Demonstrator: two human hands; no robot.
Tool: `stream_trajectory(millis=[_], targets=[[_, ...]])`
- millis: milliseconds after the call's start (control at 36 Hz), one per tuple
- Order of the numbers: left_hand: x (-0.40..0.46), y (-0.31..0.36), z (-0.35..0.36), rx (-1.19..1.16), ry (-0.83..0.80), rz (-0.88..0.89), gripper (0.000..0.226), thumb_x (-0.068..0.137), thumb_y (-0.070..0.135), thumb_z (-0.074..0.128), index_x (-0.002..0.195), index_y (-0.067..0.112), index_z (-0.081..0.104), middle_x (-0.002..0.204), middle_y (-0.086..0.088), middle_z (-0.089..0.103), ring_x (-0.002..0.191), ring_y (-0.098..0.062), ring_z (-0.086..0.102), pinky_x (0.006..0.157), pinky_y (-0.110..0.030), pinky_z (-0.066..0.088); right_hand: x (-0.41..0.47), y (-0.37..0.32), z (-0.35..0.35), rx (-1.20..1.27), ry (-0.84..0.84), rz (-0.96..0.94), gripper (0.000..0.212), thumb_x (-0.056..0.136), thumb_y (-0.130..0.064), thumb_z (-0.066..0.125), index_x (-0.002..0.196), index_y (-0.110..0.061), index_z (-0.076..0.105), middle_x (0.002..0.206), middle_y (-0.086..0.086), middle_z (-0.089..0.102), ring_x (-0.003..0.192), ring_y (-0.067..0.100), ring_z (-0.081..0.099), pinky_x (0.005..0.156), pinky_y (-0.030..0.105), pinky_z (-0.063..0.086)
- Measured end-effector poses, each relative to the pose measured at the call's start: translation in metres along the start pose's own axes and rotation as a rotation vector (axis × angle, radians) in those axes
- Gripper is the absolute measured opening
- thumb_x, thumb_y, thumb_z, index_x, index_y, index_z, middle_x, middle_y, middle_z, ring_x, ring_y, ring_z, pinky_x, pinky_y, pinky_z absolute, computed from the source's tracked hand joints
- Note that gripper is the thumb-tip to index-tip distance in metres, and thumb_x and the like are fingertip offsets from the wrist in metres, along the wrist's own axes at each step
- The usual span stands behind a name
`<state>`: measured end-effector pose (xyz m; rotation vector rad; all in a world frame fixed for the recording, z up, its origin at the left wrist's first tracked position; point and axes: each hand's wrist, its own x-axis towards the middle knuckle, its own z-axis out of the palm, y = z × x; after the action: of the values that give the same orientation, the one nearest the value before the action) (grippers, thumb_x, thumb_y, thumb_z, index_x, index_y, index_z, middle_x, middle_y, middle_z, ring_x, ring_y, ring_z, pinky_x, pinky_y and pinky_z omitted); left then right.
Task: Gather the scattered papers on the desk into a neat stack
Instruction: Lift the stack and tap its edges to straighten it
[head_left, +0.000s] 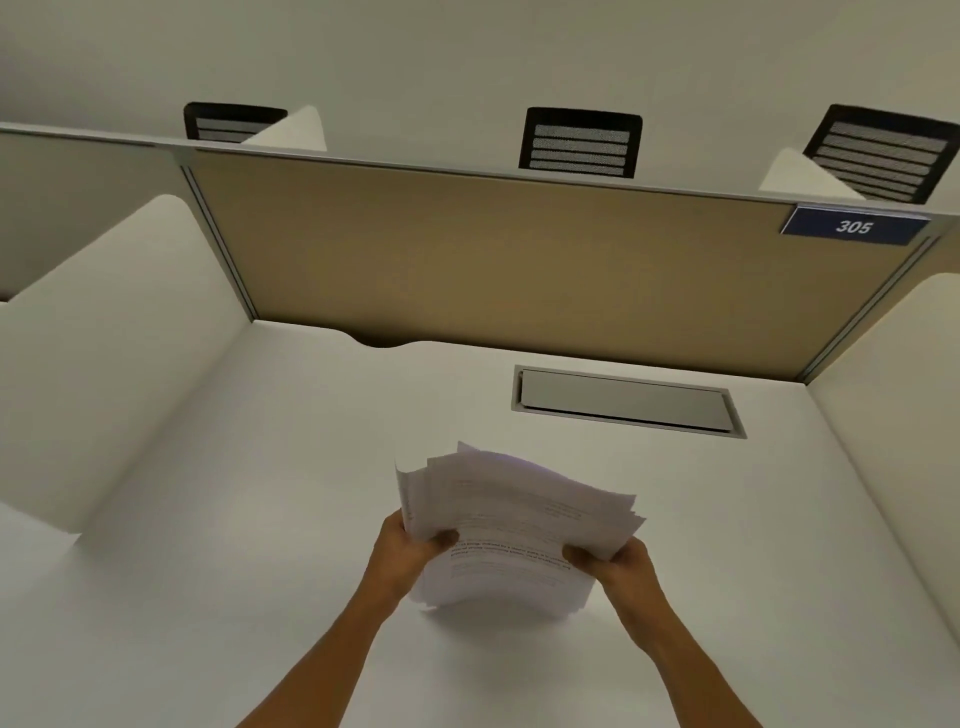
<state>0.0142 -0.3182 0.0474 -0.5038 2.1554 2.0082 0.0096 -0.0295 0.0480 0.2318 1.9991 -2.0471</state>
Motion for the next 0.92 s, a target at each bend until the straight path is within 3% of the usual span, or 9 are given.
stream_trajectory(millis=[111,250,528,667,806,917], targets=[[-0.003,0.005,0.0,0.026,-0.122,0.04,0.059,0.063,0.032,0.086,0.118,0.03,0.064,0.108,0.003,0.075,0.1,-0.016,0.07,0.08,-0.029,0.06,-0.008,-0.002,-0.008,-0.001,-0.055,0.007,0.048,0.069,-0.028,0.089,0.114,-0.032,0.074,0.114,0.001,0.077,0.106,0.015,0.072,0.082,0.019,0.058],[-0.001,0.012,0.003,0.064,-0.24,0.041,0.06,0.062,0.026,0.086,0.118,0.022,0.066,0.11,-0.003,0.074,0.105,-0.02,0.069,0.089,-0.037,0.059,-0.01,-0.003,-0.012,-0.007,-0.059,0.001,0.047,0.069,-0.023,0.087,0.113,-0.033,0.074,0.113,0.001,0.077,0.103,0.015,0.073,0.078,0.022,0.06],[-0.005,0.005,0.018,0.041,-0.111,0.057,0.057,0.061,0.025,0.085,0.115,0.018,0.069,0.105,-0.008,0.075,0.101,-0.026,0.069,0.087,-0.047,0.059,-0.013,0.007,-0.013,-0.008,0.035,-0.013,0.033,0.067,-0.026,0.086,0.099,-0.028,0.08,0.104,0.004,0.079,0.095,0.019,0.075,0.072,0.022,0.06],[-0.005,0.009,0.023,-0.015,-0.024,0.084,0.052,0.058,0.028,0.087,0.106,0.028,0.07,0.098,-0.005,0.077,0.093,-0.023,0.072,0.08,-0.042,0.061,-0.012,-0.003,-0.011,0.007,0.069,-0.072,0.032,0.07,-0.027,0.083,0.102,-0.028,0.079,0.104,0.004,0.079,0.095,0.021,0.075,0.074,0.027,0.061],[-0.006,0.01,0.024,-0.019,0.005,0.106,0.043,0.058,0.026,0.09,0.095,0.041,0.073,0.092,0.005,0.078,0.085,-0.011,0.073,0.066,-0.022,0.059,-0.013,-0.006,-0.011,0.025,0.06,-0.088,0.037,0.074,-0.027,0.082,0.11,-0.03,0.076,0.107,0.002,0.078,0.097,0.016,0.074,0.074,0.021,0.059],[-0.008,-0.004,0.028,0.012,0.033,0.068,0.042,0.062,0.02,0.092,0.098,0.028,0.073,0.092,0.002,0.078,0.089,-0.015,0.072,0.067,-0.023,0.06,-0.012,0.002,-0.006,-0.015,0.028,-0.009,0.039,0.065,-0.033,0.088,0.103,-0.034,0.077,0.104,-0.004,0.079,0.092,0.009,0.075,0.07,0.016,0.059]])
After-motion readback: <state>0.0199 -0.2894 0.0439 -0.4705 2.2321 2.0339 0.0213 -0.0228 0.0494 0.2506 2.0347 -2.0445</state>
